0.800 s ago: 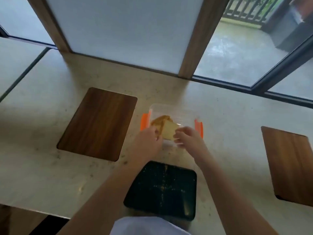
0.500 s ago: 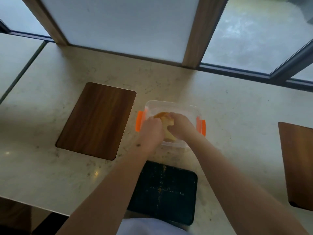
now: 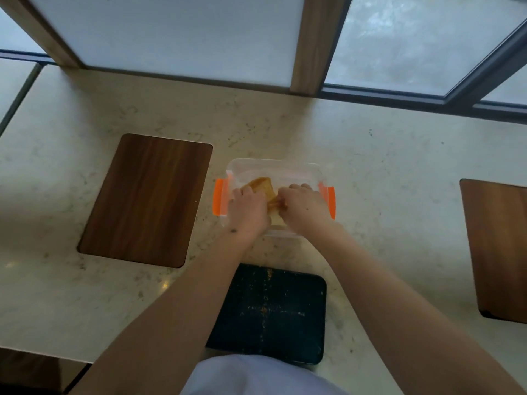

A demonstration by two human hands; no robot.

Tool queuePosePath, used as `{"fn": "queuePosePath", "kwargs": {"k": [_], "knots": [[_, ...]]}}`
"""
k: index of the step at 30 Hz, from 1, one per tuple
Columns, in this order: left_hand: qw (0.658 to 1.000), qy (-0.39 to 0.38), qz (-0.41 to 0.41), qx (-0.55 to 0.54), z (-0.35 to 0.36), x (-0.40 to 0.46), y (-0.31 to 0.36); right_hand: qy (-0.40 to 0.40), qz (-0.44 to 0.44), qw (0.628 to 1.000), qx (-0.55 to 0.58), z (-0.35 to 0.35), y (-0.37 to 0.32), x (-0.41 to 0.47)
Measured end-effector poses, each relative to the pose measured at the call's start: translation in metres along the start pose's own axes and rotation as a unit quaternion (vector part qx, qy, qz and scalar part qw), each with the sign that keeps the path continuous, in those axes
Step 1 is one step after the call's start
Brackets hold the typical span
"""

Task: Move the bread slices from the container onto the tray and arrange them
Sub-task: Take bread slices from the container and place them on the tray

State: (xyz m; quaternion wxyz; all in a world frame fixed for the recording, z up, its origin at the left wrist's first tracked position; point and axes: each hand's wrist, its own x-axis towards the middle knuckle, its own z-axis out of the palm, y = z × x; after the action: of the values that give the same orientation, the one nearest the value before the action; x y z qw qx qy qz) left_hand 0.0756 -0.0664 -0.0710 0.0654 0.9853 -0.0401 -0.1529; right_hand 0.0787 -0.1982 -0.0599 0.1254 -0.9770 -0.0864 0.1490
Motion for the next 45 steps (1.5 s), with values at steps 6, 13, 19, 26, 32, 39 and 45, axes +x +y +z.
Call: {"fn": "queuePosePath", "kwargs": {"k": [6, 13, 19, 26, 32, 39, 45], "knots": [[0.997, -0.032, 0.038, -0.059, -0.007, 0.003, -0.007, 0.081, 0.047, 0.995, 0.036, -0.051, -0.006, -0.03], [0.957, 0.058, -0.03, -0.284, -0.055, -0.048, -0.019, 0.179, 0.132, 0.891, 0.396, -0.115, -0.023, -0.102], [0.634, 0.015, -0.194, -0.748, -0.048, -0.172, -0.088, 0.052, 0.222, 0.528, 0.818, -0.047, -0.043, -0.185], [0.493, -0.071, -0.378, -0.781, 0.046, -0.284, -0.147, -0.032, 0.385, 0.324, 0.863, 0.075, -0.07, -0.227], [0.469, -0.042, -0.394, -0.789, 0.058, -0.3, -0.157, -0.065, 0.418, 0.432, 0.796, 0.096, -0.084, -0.217], [0.493, -0.015, -0.364, -0.79, 0.054, -0.298, -0.171, -0.042, 0.407, 0.388, 0.826, 0.103, -0.104, -0.19], [0.496, -0.026, -0.337, -0.8, 0.05, -0.3, -0.174, -0.067, 0.443, 0.39, 0.804, 0.106, -0.116, -0.173]]}}
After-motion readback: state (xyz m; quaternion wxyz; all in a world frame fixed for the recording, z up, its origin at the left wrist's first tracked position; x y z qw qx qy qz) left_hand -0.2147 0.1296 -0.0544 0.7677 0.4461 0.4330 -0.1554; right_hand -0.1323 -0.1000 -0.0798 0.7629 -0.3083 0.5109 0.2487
